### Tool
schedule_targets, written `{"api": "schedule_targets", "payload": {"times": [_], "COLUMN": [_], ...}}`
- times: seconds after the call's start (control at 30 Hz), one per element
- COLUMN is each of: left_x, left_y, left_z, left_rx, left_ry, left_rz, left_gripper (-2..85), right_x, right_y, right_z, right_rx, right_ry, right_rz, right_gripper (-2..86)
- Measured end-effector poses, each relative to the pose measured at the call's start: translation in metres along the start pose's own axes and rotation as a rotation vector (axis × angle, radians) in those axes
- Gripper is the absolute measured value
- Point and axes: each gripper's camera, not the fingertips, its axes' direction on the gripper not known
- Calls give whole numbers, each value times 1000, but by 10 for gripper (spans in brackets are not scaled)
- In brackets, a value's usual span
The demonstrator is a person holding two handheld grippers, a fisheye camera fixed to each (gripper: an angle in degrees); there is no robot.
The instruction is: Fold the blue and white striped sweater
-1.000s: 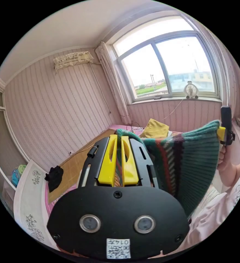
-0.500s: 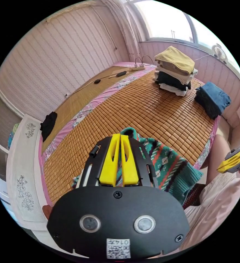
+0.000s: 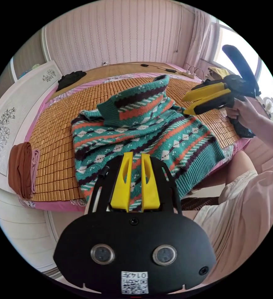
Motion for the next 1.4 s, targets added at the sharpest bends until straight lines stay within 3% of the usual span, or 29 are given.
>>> {"api": "schedule_targets", "payload": {"times": [0.1, 0.2, 0.37, 0.47, 0.6, 0.67, 0.77, 0.87, 1.0, 1.1, 1.17, 1.27, 1.33, 1.4], "left_x": [-4, -5, -5, -7, -29, -42, -65, -76, -84, -86, -89, -87, -82, -87], "left_y": [-32, -67, -107, -107, -114, -117, -118, -109, -102, -94, -98, -115, -125, -130], "left_z": [8, 28, 78, 76, 31, 11, -7, -16, -18, -23, -17, 2, 24, 22], "left_rx": [58, 90, -75, -37, 84, 134, 84, 131, 70, 74, 31, -70, -181, -172], "left_ry": [-18, -19, -42, -123, 6, 47, 102, 113, 159, 84, 62, 91, 53, 45], "left_rz": [36, 46, 81, 155, 167, 141, 82, 90, 58, 87, 92, 112, 127, 102], "left_gripper": [66, 80, 95, 62, 13, 9, 16, 53, 99, 111, 122, 136, 128, 109], "right_x": [-11, -5, 30, 73, 144, 171, 208, 232, 192, 134, 101, 71, 78, 116], "right_y": [-73, -119, -134, -123, -93, -74, -36, -10, -10, -37, -57, -72, -67, -49], "right_z": [36, 71, 139, 124, 83, 63, 17, 9, 39, 92, 134, 194, 195, 171], "right_rx": [-70, -91, -349, -313, -174, -91, 62, 28, -3, -66, -148, -274, -222, -168], "right_ry": [98, 250, 355, 129, -42, -64, 121, 32, 68, 69, 78, 175, 210, 114], "right_rz": [-107, -75, -108, -18, 196, 288, 428, 453, 300, 94, 10, -48, 9, 115], "right_gripper": [120, 120, 32, 13, 0, -5, -6, -2, 52, 134, 138, 58, 28, 20]}}
